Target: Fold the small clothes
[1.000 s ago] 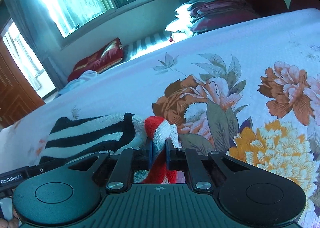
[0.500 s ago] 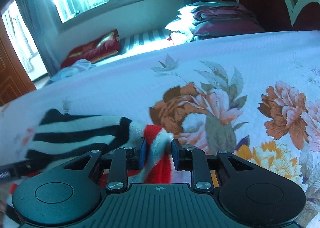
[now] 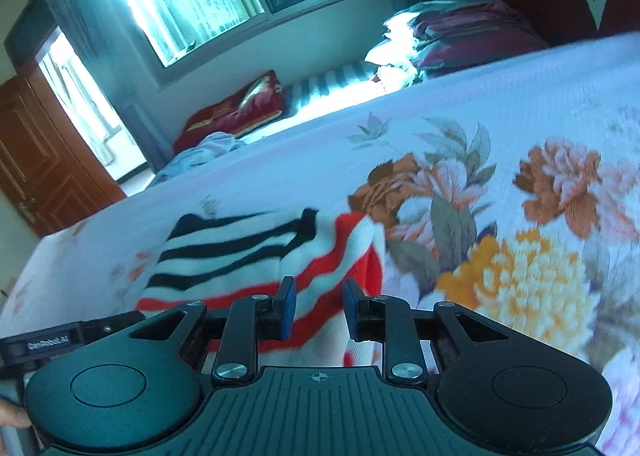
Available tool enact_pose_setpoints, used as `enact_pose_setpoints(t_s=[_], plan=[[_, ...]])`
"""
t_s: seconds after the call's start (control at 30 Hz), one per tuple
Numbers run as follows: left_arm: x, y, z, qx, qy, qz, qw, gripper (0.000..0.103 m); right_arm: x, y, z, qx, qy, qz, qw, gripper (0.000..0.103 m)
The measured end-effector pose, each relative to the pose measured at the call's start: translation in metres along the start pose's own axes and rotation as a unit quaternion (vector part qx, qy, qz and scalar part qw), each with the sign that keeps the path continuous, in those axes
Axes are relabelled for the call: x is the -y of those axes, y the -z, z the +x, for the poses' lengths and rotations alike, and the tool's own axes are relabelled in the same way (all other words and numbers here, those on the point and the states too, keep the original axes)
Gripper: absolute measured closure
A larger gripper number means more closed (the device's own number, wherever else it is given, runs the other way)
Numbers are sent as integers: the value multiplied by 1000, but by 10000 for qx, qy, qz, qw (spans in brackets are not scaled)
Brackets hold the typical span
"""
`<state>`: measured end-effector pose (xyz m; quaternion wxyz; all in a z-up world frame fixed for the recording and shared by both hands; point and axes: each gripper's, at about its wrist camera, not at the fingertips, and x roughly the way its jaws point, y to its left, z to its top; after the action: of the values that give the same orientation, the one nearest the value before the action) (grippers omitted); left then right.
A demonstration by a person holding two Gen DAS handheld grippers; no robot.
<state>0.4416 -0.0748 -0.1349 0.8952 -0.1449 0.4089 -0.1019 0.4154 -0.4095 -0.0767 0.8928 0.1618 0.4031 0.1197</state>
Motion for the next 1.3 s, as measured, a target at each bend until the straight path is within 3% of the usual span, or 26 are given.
enact_pose_setpoints(t_s=[0.37, 0.43, 0.57, 0.67, 0.77, 0.83, 0.9, 0.93, 0.97, 1.0, 1.13, 1.3], plan=[[-5, 31, -14, -88, 306, -489, 9983, 30, 3, 44, -33, -152, 49, 278, 9995, 78], [-4, 32, -17, -79, 300, -404, 9987, 30, 4, 50, -44, -148, -2, 313, 9994, 78], [2, 33, -15, -77, 390, -166, 9991, 52, 5, 60, -56, -212, -159, 505, 9984, 78], [10, 35, -16, 32, 280, 222, 9994, 54, 0, 69, -51, -199, 69, 187, 9996, 80], [6, 35, -15, 4, 335, 219, 9992, 54, 10, 77, -45, -267, 16, 398, 9988, 80], [9, 33, -16, -10, 314, 288, 9991, 54, 6, 74, -47, -355, 29, 189, 9992, 79], [10, 29, -18, -34, 311, 256, 9992, 48, 10, 65, -52, -304, -73, 378, 9988, 76], [10, 28, -19, -48, 272, 189, 9994, 41, 14, 59, -53, -233, -130, 543, 9982, 62], [10, 27, -19, -41, 187, 95, 9998, 22, 17, 53, -53, -136, -126, 649, 9977, 51], [9, 26, -19, -34, 138, 16, 9999, 15, 20, 47, -51, -70, -99, 700, 9975, 35], [5, 24, -9, -272, 209, -176, 9993, 15, 31, 34, -30, -203, -352, 1060, 9935, 33], [-3, 26, 9, -460, 558, -572, 9957, 17, 41, 32, -1, -477, -608, 1308, 9884, 33]])
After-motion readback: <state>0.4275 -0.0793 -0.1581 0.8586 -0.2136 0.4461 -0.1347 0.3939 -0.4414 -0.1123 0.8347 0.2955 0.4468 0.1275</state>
